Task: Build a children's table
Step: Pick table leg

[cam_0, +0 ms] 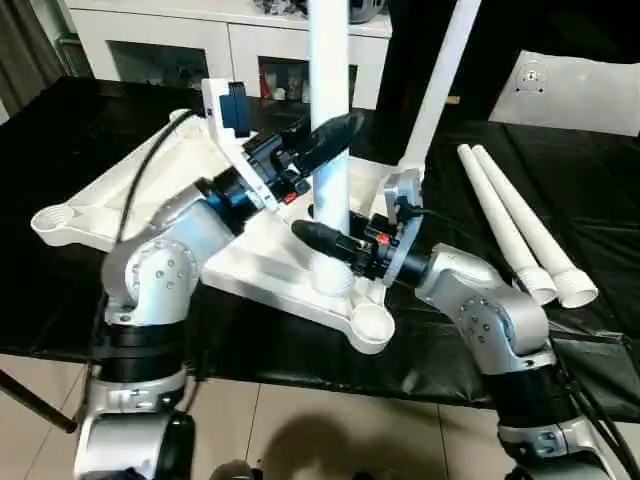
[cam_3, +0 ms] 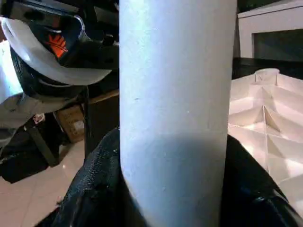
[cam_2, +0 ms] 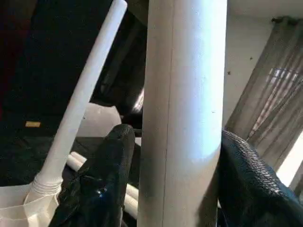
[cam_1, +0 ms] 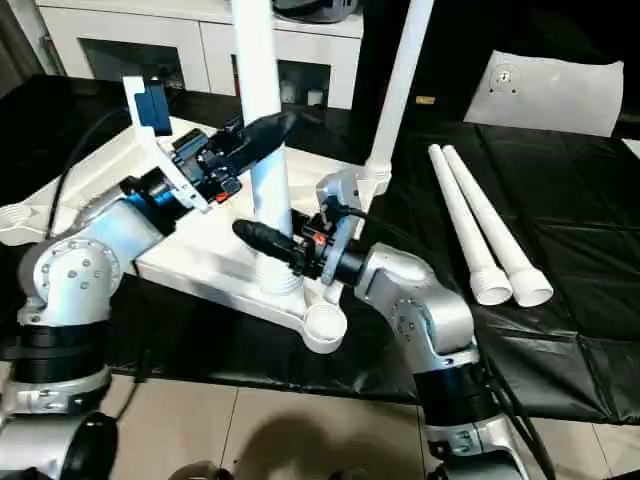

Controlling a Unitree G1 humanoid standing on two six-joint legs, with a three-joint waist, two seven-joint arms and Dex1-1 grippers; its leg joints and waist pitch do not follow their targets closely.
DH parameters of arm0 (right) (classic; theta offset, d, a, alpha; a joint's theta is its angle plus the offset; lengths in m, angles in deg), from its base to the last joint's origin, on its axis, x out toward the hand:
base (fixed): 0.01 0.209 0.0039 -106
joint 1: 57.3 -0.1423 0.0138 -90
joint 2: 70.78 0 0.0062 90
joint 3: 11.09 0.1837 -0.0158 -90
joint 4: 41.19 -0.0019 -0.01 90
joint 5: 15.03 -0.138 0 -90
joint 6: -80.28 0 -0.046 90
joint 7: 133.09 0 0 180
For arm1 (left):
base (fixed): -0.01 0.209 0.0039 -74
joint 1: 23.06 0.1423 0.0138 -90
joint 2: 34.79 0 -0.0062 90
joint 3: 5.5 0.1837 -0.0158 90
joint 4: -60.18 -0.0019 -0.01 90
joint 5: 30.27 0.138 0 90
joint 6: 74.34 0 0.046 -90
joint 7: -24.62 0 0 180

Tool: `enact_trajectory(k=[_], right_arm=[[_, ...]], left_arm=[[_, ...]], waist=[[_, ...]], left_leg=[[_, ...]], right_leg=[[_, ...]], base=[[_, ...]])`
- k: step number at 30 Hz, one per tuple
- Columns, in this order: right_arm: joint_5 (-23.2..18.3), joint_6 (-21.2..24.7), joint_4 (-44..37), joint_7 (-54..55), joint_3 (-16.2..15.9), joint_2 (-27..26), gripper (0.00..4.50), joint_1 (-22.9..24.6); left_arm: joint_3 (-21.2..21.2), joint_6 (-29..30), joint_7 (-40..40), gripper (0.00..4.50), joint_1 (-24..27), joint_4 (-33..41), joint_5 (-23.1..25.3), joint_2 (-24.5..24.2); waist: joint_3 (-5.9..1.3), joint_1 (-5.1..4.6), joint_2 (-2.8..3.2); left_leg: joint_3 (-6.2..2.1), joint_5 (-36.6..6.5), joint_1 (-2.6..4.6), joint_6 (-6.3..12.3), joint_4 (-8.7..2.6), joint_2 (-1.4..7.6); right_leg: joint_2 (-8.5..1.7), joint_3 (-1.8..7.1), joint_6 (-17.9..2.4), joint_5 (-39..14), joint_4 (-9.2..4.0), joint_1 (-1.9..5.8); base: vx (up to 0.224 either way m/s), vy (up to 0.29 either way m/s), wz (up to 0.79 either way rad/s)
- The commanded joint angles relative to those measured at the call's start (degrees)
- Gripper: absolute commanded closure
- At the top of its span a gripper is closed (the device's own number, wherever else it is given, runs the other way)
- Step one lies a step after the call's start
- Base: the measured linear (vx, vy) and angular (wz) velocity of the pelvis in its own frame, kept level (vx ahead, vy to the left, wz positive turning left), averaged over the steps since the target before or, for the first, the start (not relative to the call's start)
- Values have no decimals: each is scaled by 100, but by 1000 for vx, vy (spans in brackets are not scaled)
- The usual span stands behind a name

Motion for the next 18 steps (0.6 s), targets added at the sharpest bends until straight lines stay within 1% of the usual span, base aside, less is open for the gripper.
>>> enact_trajectory(k=[1,2,3,5,6,7,9,13,16,18], right_arm=[[-118,-28,-287,-78,161,80,260,31],[-122,-26,-294,-81,158,93,260,38],[-121,-26,-293,-81,159,97,260,41],[-126,-22,-296,-84,158,112,260,45],[-128,-20,-297,-89,156,127,260,50],[-130,-18,-299,-93,155,133,260,52],[-125,-13,-302,-104,151,149,260,55],[-92,-16,-307,-144,110,216,260,59],[-72,-31,-286,-140,102,240,260,55],[-63,-37,-277,-143,92,257,260,51]], left_arm=[[-85,189,23,191,70,-59,-135,-62],[-76,214,64,154,81,-32,-166,-75],[-35,160,93,154,96,-1,-105,-102],[25,73,71,154,113,18,18,-130],[39,74,71,138,122,17,17,-131],[42,80,78,121,126,16,3,-132],[43,72,77,109,134,15,-4,-128],[14,206,125,109,180,56,-174,-131],[39,161,130,144,197,48,-127,-149],[77,115,173,148,202,28,-63,-185]], waist=[[-438,27,0],[-434,28,-2],[-439,26,-10],[-429,21,-11],[-431,22,-18],[-430,22,-10],[-431,19,-8],[-439,22,-12],[-438,25,-11],[-437,27,-9]], left_leg=[[-76,-973,58,-40,-405,272],[-77,-992,57,-38,-409,272],[-76,-991,51,-33,-404,268],[-80,-1046,54,-22,-412,269],[-81,-1064,55,-33,-412,271],[-86,-1060,60,-46,-417,280],[-87,-1073,61,-59,-417,279],[-81,-1019,56,-52,-408,275],[-77,-995,58,-22,-405,272],[-76,-988,59,-17,-406,273]], right_leg=[[-340,321,-927,-1347,-356,328],[-338,320,-929,-1370,-364,327],[-340,321,-922,-1377,-360,335],[-338,318,-866,-1522,-383,327],[-343,317,-826,-1595,-394,329],[-341,319,-818,-1588,-389,324],[-340,319,-835,-1570,-384,323],[-340,321,-882,-1460,-369,328],[-339,323,-899,-1425,-370,327],[-340,322,-897,-1437,-374,327]], base=[[0,0,0],[0,0,0],[0,0,0],[0,0,0],[0,0,0],[0,0,0],[0,0,0],[0,0,0],[0,0,0],[0,0,0]])
